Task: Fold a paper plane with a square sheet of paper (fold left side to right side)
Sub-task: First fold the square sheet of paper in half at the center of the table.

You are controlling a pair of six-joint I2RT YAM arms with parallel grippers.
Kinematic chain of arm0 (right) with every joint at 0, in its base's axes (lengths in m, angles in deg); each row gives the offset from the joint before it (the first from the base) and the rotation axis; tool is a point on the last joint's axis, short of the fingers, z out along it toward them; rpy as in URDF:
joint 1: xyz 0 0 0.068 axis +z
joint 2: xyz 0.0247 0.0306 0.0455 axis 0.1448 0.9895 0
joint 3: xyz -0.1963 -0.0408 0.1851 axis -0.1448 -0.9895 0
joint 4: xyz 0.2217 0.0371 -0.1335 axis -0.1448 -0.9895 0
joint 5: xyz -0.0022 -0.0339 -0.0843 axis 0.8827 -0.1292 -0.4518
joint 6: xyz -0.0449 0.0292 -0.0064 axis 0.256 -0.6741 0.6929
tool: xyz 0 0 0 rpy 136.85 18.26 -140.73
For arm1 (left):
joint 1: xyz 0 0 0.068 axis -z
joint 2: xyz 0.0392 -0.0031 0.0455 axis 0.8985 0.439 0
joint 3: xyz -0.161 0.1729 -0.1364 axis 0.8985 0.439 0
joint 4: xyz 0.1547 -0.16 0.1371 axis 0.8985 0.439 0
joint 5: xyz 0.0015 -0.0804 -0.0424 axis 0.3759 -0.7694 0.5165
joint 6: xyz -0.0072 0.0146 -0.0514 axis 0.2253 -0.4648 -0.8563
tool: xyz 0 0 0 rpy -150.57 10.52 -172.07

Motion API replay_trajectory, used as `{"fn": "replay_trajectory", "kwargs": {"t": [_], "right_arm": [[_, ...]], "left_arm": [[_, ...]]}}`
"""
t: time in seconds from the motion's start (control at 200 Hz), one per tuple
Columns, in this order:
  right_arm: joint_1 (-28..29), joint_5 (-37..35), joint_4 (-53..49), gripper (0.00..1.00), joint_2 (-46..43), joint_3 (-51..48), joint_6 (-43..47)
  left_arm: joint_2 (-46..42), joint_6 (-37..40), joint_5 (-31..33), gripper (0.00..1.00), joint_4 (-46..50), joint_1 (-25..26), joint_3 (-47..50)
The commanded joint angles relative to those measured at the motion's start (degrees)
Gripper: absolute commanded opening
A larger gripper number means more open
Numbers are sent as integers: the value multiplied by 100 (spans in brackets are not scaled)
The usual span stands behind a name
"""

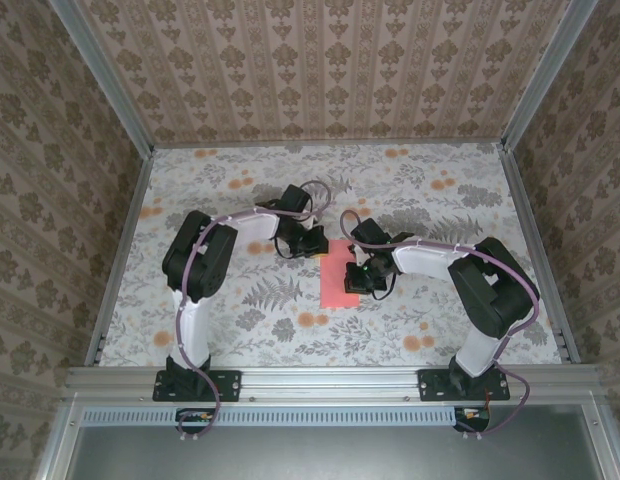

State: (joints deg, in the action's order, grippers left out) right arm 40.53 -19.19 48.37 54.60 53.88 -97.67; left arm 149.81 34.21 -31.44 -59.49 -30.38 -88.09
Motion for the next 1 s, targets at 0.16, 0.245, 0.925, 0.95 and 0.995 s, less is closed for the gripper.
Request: {"fn": "replay_trajectory", "kwargs": {"t": [0.16, 0.245, 0.925, 0.95, 0.995], "right_arm": [[-13, -799, -769, 3, 206, -319, 104], [-15, -799, -773, 3, 211, -319, 115], [-26, -766, -772, 4, 187, -254, 96], [-26, -749, -767, 4, 188, -237, 88], [-27, -709, -722, 4, 188, -192, 52]], "left_arm": [[439, 75, 455, 9, -204, -350, -490], [505, 92, 455, 9, -176, -394, -589], [738, 237, 429, 11, 54, -638, -1140], [697, 255, 428, 11, 57, -635, -1137], [616, 296, 447, 11, 68, -650, -1123]]}}
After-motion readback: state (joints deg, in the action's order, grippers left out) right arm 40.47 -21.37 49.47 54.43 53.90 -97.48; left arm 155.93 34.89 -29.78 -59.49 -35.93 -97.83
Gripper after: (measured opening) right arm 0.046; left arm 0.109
